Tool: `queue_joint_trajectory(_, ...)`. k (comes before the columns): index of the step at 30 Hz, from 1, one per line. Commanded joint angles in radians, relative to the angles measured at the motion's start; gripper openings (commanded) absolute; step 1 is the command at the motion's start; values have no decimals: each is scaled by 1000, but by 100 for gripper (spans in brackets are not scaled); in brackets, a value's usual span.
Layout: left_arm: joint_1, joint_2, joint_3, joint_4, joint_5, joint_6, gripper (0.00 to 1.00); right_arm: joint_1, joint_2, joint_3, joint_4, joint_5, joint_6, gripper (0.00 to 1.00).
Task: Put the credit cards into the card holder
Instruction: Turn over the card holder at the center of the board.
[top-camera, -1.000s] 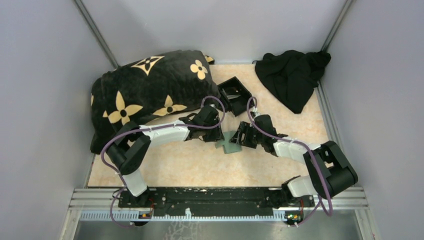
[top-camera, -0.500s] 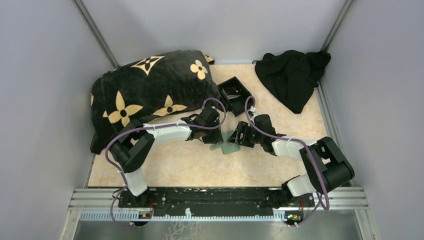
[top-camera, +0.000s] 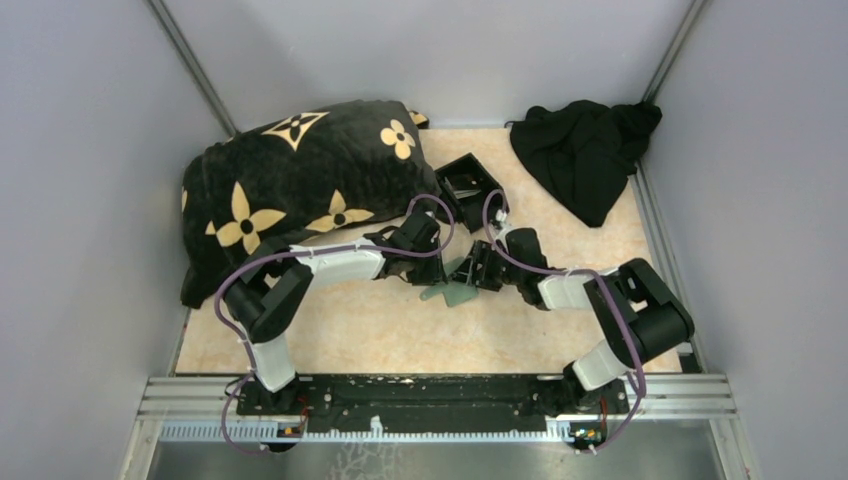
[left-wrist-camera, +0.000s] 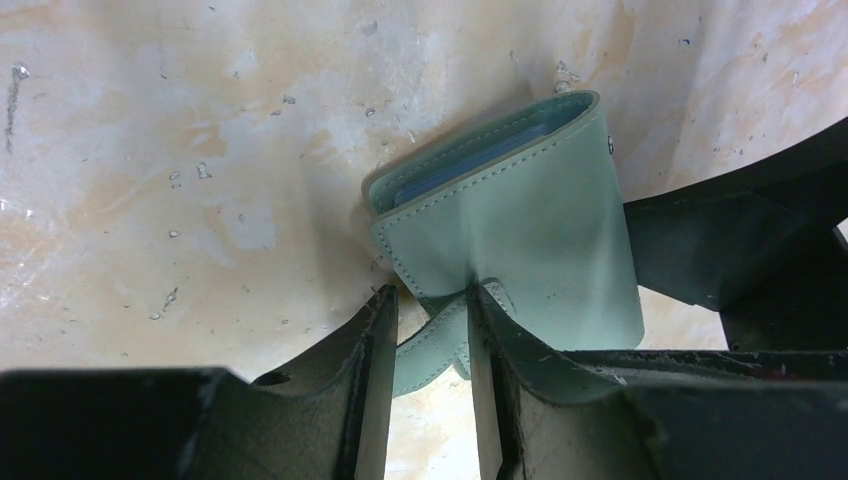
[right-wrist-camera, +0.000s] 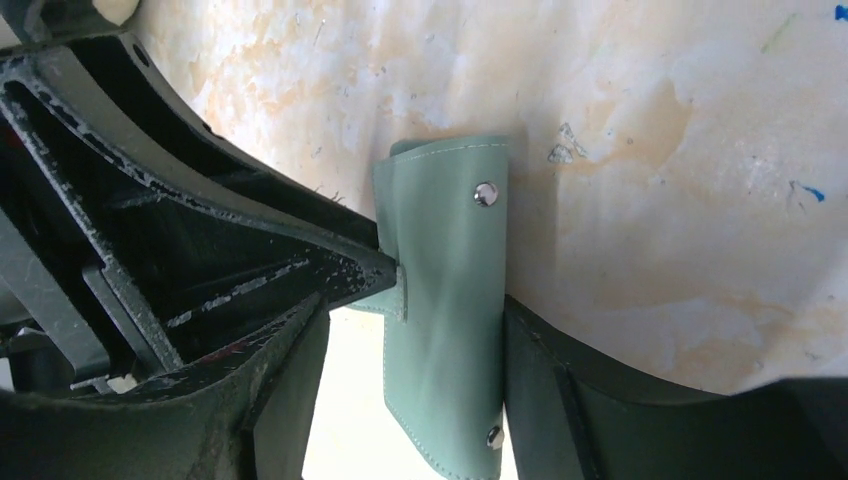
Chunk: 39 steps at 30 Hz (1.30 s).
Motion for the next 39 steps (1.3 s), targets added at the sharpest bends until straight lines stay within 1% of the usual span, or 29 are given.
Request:
queue_joint_trajectory(1, -8, 98, -60, -76, -14, 27, 38, 47, 95, -54, -63, 3, 4, 58)
queue_joint_trajectory(3, -7, 99, -63, -71, -12, 27, 37, 56, 102, -53, -49, 1, 13, 51)
queue_joint_trajectory(7, -6, 98, -62, -65, -12, 26, 37, 63, 90, -59, -39, 0, 22, 34)
queue_joint_trajectory(10, -5, 92, -56, -60, -9, 24, 38, 66, 64, -57, -55, 7, 20, 16)
queue_joint_trajectory(12, -3, 85, -50, -60, -10, 18, 39, 66, 43, -46, -77, 15, 13, 1)
queue_joint_trajectory(15, 3, 62, -37, -63, -21, 12, 41, 69, 0, -22, -127, 40, -7, 0)
queue_joint_trajectory(18, 17, 24, -17, -79, -45, 10, 46, 71, -61, 20, -206, 99, -47, 0)
queue_joint_trajectory(22, 41, -63, 2, -93, -86, 4, 54, 77, -157, 108, -354, 204, -123, 0)
queue_joint_trajectory(27, 57, -157, 28, -115, -141, 5, 56, 90, -261, 243, -559, 355, -220, 0)
queue_joint_trajectory(29, 59, -185, 22, -115, -149, 2, 56, 103, -289, 303, -648, 430, -254, 0)
queue_joint_trajectory(33, 59, -235, -22, -90, -136, -16, 56, 172, -298, 436, -835, 621, -320, 0)
queue_joint_trajectory(36, 59, -278, -72, -64, -122, -33, 56, 261, -271, 498, -934, 788, -343, 0)
queue_joint_trajectory(37, 59, -292, -89, -56, -118, -37, 56, 296, -254, 514, -959, 866, -344, 0)
queue_joint_trajectory(39, 59, -319, -121, -47, -119, -44, 56, 356, -207, 536, -1005, 973, -332, 0)
